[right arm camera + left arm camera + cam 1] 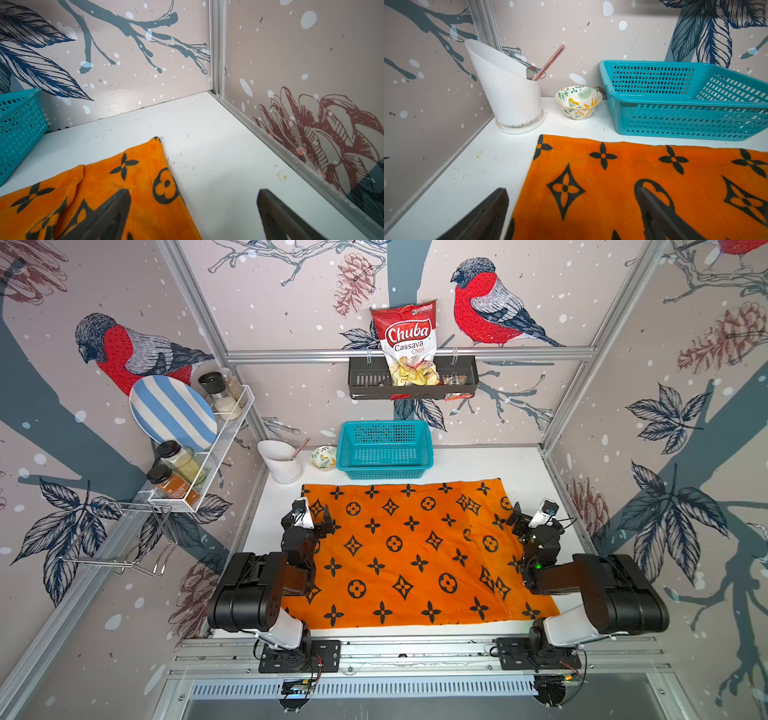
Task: Roll up the pillowcase
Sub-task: Fold the pillowcase.
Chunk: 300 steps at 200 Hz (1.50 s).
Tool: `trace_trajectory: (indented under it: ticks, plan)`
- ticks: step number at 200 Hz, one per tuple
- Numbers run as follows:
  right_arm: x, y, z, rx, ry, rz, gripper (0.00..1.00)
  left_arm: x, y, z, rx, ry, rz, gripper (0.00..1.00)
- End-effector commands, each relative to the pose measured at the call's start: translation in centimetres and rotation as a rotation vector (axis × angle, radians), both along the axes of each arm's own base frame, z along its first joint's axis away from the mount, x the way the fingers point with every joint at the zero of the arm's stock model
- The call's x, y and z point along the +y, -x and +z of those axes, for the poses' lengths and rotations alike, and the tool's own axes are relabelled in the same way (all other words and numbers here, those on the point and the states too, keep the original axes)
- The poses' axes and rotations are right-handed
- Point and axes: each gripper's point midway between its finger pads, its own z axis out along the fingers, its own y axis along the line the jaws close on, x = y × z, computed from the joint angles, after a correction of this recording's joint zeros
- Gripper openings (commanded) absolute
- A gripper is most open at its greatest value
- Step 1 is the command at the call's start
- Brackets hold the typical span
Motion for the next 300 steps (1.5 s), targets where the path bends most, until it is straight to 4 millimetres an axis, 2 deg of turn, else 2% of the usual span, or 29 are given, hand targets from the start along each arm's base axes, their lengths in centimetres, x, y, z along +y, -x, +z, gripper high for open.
trace_trajectory:
  ticks: [1,106,127,146,165,185,196,217,238,254,300]
  plan:
    - [-0.2,0.0,0.3,-0.012,0.005,-0.014,1.00,0.0,-0.1,0.3,-0.011,-0.014,0.009,0.99]
    - [-0.2,-0.1,0.4,-0.012,0.003,-0.011,1.00,-0.1,-0.1,0.3,-0.011,-0.007,-0.002,0.99]
    - [-0.5,0.1,1.2,-0.036,0.017,-0.050,1.00,1.3,0.1,1.0,-0.020,0.010,0.075,0.96]
    - [-0.3,-0.9,2.6,0.023,0.058,-0.102,1.00,2.9,-0.1,2.3,0.011,0.027,0.178,0.97]
    - [-0.1,-2.0,4.0,0.076,0.018,-0.123,1.00,4.7,-0.5,4.9,0.040,0.103,0.295,0.97]
    - [-0.1,-1.7,6.1,0.008,-0.104,-0.106,1.00,4.8,-0.3,8.5,0.015,0.206,0.314,0.97]
    - [0.3,-1.3,8.0,-0.066,-0.215,-0.036,1.00,4.8,0.4,10.0,-0.012,0.270,0.323,0.97]
    - [0.1,-0.4,10.4,-0.152,-0.349,0.035,1.00,4.6,1.4,11.4,-0.056,0.346,0.272,0.97]
    - [-0.3,-0.1,11.7,-0.190,-0.391,0.052,1.00,4.7,1.2,10.9,0.014,0.339,0.286,0.97]
    - [-0.2,-0.6,12.1,-0.177,-0.387,0.059,0.99,4.7,0.5,9.6,0.105,0.316,0.298,0.97]
    - [0.3,-3.9,8.7,0.025,-0.399,0.058,1.00,5.0,-2.1,5.0,0.307,0.264,0.332,0.97]
